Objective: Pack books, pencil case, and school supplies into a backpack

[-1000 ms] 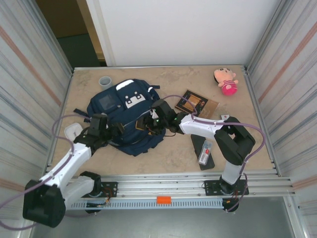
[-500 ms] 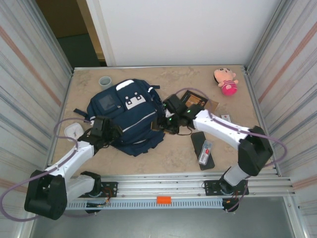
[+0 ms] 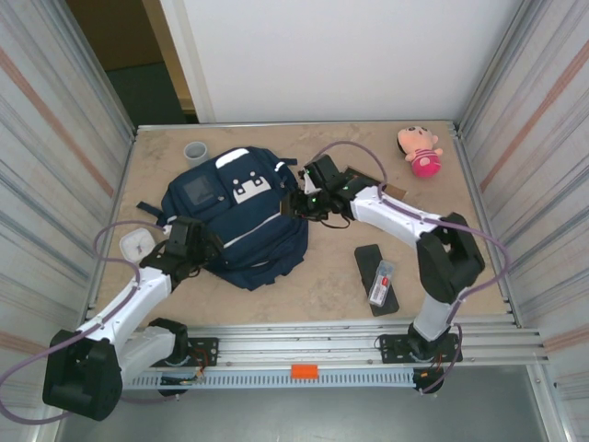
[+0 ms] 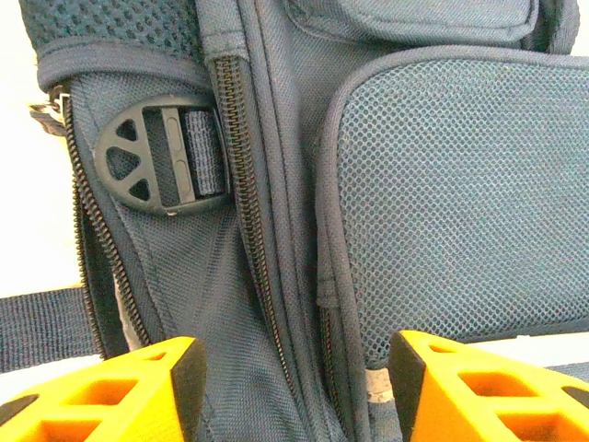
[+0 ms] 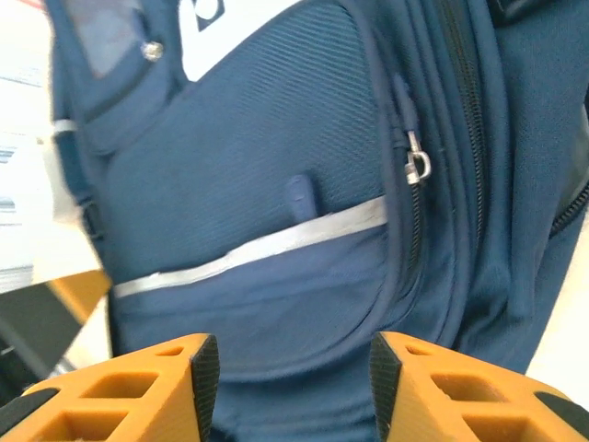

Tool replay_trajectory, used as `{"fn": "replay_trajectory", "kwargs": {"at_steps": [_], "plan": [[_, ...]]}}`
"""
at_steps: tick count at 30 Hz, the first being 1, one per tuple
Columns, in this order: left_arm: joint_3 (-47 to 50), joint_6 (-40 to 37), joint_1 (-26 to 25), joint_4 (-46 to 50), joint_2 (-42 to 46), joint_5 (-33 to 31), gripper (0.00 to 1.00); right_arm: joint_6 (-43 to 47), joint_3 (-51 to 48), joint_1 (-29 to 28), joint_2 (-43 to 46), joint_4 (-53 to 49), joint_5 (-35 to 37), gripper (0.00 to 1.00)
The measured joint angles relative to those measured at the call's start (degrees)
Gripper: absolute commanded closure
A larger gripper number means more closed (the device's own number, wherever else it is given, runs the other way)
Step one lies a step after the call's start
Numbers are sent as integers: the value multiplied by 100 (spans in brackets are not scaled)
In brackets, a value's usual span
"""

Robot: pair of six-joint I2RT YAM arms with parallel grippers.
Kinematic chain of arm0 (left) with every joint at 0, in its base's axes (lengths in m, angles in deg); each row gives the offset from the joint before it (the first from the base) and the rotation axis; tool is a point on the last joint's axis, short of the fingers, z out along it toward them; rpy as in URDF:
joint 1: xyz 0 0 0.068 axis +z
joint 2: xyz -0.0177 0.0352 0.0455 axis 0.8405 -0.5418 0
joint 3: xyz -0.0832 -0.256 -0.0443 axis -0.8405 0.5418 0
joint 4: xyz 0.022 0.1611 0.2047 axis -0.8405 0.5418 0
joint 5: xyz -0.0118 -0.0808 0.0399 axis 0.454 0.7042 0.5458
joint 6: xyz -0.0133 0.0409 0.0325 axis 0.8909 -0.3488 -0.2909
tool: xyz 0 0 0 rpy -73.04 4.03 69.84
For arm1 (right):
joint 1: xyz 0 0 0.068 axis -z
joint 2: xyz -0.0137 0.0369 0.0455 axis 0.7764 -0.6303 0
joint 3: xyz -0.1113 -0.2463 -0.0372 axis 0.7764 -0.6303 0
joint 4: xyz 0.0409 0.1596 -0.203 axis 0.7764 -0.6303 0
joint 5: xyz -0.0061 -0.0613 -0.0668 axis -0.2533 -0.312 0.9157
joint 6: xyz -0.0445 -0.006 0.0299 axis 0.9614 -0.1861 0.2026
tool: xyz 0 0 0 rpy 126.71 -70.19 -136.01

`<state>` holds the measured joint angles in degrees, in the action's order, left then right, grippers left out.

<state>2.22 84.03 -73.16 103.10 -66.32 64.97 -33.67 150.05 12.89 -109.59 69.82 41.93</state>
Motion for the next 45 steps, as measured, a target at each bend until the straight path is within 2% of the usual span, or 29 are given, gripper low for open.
{"fn": "replay_trajectory", "kwargs": {"at_steps": [7, 12, 15, 18, 20, 23, 28, 30, 34, 38, 45], "plan": [[-365, -136, 0, 313, 289, 59, 45, -313, -702, -391, -297, 675, 15, 54], [-758, -280, 0, 503, 442, 129, 46, -411, -699, -791, -192, 684, 37, 51], [-925, -352, -11, 549, 505, 280, 45, -378, -697, -752, 109, 435, 11, 50], [-1113, -472, -114, 588, 496, 387, 45, -66, -555, -317, 629, -162, -17, 48], [-1272, -522, -269, 584, 444, 450, 45, 280, -258, 225, 933, -603, -79, 43], [-1543, -595, -616, 476, 227, 503, 43, 968, 514, 1333, 1104, -1366, -48, 40], [-2004, -765, -1123, 310, -422, 492, 42, 2085, 1805, 2889, 439, -2428, 516, 40], [-2059, -778, -1198, 234, -605, 492, 43, 2321, 2048, 3233, -15, -2597, 595, 41], [-2068, -778, -1241, 166, -857, 474, 42, 2566, 2120, 3659, -977, -2726, 581, 41], [-2070, -780, -1241, 164, -981, 378, 42, 2577, 2103, 3759, -1628, -2765, 492, 39], [-2116, -798, -1239, 96, -1163, 214, 41, 2404, 1368, 3620, -1742, -2428, 153, 39]]}}
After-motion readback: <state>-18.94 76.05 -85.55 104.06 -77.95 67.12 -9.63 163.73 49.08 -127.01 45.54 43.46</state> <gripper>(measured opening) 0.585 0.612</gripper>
